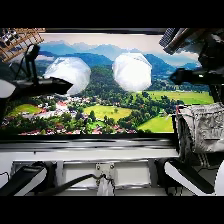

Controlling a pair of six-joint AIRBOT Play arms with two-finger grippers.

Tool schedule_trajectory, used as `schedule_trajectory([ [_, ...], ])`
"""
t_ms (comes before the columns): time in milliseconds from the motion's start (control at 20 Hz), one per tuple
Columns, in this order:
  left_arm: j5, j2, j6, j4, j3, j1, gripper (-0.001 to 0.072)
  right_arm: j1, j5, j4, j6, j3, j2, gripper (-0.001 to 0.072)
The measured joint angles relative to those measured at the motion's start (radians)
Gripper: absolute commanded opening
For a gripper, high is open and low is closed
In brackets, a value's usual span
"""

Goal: Fold the clothes and pants, and hang the long-sleeved shirts on hangers.

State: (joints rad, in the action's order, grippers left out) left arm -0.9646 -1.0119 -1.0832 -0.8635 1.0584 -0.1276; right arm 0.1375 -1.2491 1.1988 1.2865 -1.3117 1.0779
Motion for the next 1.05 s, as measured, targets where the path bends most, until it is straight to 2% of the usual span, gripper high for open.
schedule_trajectory([
  [350, -0.021, -0.04, 0.005, -0.056, 0.092, -0.043, 0.0164, -0.202, 0.084, 0.009, -0.022, 0.0, 0.013, 0.0707],
  [1050, -0.024, -0.045, 0.006, -0.064, 0.1, -0.047, 0.0164, -0.236, 0.097, 0.009, -0.024, 0.0, 0.014, 0.0707],
])
